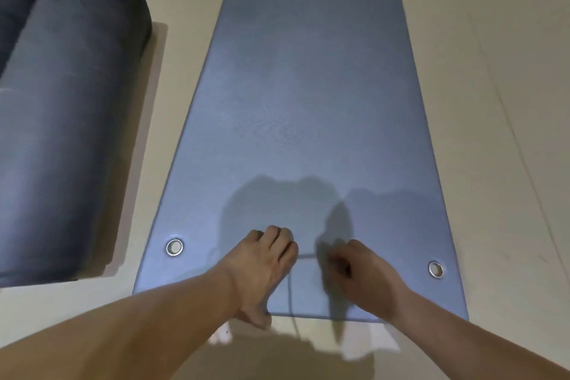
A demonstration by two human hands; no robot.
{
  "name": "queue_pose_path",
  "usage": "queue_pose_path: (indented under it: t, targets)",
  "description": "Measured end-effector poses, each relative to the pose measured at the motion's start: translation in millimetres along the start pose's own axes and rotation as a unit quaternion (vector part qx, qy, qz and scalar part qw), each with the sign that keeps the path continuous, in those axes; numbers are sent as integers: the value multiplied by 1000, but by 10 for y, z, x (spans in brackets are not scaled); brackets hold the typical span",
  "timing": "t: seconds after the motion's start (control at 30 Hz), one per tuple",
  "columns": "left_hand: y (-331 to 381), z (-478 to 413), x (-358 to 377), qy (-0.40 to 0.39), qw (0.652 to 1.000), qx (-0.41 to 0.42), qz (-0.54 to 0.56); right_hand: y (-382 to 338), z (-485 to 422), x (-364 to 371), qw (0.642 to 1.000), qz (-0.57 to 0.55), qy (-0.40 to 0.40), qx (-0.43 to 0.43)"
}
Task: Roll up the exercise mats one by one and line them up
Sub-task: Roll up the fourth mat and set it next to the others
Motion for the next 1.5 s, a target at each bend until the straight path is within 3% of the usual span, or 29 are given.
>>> queue_pose_path:
  t: [0.33,0.47,0.6,0.73,0.8,0.97,1.17,1.27,1.33,1.37,1.43,1.47,1.5]
  targets:
    - [43,80,-20,-69,994,67,-55,-22,178,165,986,105,-4,-133]
    - [5,168,-356,-95,990,100,-44,-129,272,61,968,162,12,-189]
    - [-173,148,-991,-89,995,11,-38,-212,312,-243,986,86,14,-145]
    - [-404,59,-1371,-33,996,-81,12,-339,138,-743,994,6,87,-59]
    - [-496,77,-1470,-29,990,-106,92,-455,51,-992,995,48,63,-56]
    - [-614,391,-1772,-32,979,-63,191,-703,253,-1365,988,117,19,-99]
    - [-688,432,-2088,-160,927,-46,337,-829,298,-1928,985,59,-155,-53]
    - [-760,349,-1952,-187,927,-58,319,-873,124,-1883,982,56,-180,-32]
    - [-817,246,-1861,-177,941,-68,281,-903,-10,-1733,990,95,-99,-16]
    - [-849,192,-1835,-164,945,-75,274,-938,-42,-1673,986,159,10,-45]
    - [-950,65,-1828,-115,954,-92,262,-1051,56,-1523,927,269,235,-116]
    - [-1015,-1,-1849,-86,960,-100,248,-1122,154,-1434,908,268,293,-135]
    - [-1082,-58,-1877,-57,966,-109,227,-1171,231,-1323,910,254,295,-143]
Point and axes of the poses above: each hand's wrist, its own z-axis away from the middle knuckle, its own x-axis out of the palm, y = z × x, the point moved 1 cm from there along -z, towards the middle knuckle, and after that the axes turned 4 degrees about y, right-handed, at the moved point
